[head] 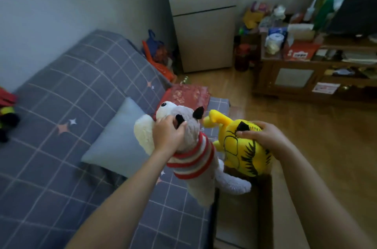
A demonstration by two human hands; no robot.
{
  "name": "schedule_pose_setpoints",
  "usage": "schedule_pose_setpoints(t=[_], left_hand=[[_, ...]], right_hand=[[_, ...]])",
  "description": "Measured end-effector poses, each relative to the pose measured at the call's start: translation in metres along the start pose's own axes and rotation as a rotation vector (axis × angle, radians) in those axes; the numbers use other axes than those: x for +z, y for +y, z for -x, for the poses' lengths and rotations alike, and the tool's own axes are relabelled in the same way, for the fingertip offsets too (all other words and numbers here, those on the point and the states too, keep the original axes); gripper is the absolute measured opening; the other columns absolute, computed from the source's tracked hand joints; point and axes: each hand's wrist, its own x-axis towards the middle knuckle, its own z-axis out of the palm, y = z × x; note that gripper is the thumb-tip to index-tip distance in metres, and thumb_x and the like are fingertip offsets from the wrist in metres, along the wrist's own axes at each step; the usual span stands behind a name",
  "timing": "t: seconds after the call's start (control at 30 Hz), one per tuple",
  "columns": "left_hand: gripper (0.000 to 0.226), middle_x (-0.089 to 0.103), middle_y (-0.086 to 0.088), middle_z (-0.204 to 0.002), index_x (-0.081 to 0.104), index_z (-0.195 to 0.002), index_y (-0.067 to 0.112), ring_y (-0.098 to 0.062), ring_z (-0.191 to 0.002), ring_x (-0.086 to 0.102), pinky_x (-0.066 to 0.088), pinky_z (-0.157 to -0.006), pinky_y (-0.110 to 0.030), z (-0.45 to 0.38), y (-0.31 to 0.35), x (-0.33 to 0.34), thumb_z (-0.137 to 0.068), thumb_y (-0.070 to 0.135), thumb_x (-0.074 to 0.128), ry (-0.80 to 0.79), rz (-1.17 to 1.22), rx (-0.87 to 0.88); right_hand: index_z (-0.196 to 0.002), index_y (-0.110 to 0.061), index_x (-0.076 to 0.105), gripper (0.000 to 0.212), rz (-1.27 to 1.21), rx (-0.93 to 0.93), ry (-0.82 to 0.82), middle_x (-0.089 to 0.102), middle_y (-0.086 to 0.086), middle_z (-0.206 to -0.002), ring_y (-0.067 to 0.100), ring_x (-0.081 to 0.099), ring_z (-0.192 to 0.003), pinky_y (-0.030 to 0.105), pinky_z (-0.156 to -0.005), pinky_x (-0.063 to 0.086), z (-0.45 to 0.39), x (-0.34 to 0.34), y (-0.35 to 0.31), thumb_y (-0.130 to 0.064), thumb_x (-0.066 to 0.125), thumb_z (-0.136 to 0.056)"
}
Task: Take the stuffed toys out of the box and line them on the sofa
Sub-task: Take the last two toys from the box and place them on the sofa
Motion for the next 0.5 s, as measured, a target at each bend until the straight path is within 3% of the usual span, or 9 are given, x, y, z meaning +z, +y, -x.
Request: schedule_pose_setpoints(t=[0.07, 0.17, 0.27, 0.4, 0.5], left_hand=[[0.040, 0.042, 0.004, -0.059, 0.034, -0.060, 0.021, -0.019, -0.062, 0.045, 0.030, -0.053, -0.029, -0.010, -0.007, -0.021, -0.085, 0.036, 0.062, 0.041, 0.076, -0.133], [0.038, 0.045, 0.004, -0.060, 0.036, -0.061, 0.021, -0.019, -0.063, 0.047, 0.034, -0.058, -0.029, -0.022, -0.029, -0.054, -0.087, 0.034, 0.061, 0.109, 0.146, -0.328], [0.038, 0.048, 0.001, -0.060, 0.040, -0.061, 0.017, -0.021, -0.064, 0.050, 0.037, -0.059, -0.030, -0.031, -0.057, -0.081, -0.087, 0.036, 0.061, 0.151, 0.189, -0.426], [0.041, 0.047, 0.001, -0.056, 0.040, -0.056, 0.019, -0.022, -0.061, 0.050, 0.037, -0.061, -0.030, -0.043, -0.087, -0.110, -0.088, 0.035, 0.060, 0.207, 0.270, -0.533], [0.045, 0.041, -0.002, -0.052, 0.038, -0.054, 0.014, -0.021, -0.052, 0.043, 0.030, -0.052, -0.028, -0.061, -0.105, -0.136, -0.088, 0.031, 0.061, 0.279, 0.344, -0.592]], right_hand=[[-0.097, -0.027, 0.062, 0.035, 0.006, -0.020, -0.021, 0.070, 0.004, -0.088, 0.023, 0.069, -0.081, 0.043, -0.079, 0.057, -0.005, 0.016, -0.015, -0.031, 0.081, -0.068], [-0.098, -0.021, 0.064, 0.035, 0.050, -0.056, -0.076, 0.070, 0.005, -0.086, 0.022, 0.068, -0.080, 0.041, -0.076, 0.057, -0.012, 0.051, -0.043, -0.029, 0.081, -0.068], [-0.090, -0.023, 0.066, 0.030, 0.075, -0.092, -0.127, 0.072, 0.008, -0.092, 0.026, 0.068, -0.085, 0.046, -0.084, 0.056, -0.021, 0.080, -0.068, -0.031, 0.082, -0.065], [-0.099, -0.020, 0.068, 0.043, 0.103, -0.127, -0.197, 0.072, 0.005, -0.091, 0.023, 0.068, -0.084, 0.043, -0.083, 0.056, -0.032, 0.108, -0.101, -0.039, 0.081, -0.064], [-0.103, -0.019, 0.068, 0.044, 0.153, -0.206, -0.218, 0.071, 0.002, -0.091, 0.021, 0.067, -0.084, 0.041, -0.082, 0.055, -0.043, 0.132, -0.138, -0.039, 0.080, -0.065]])
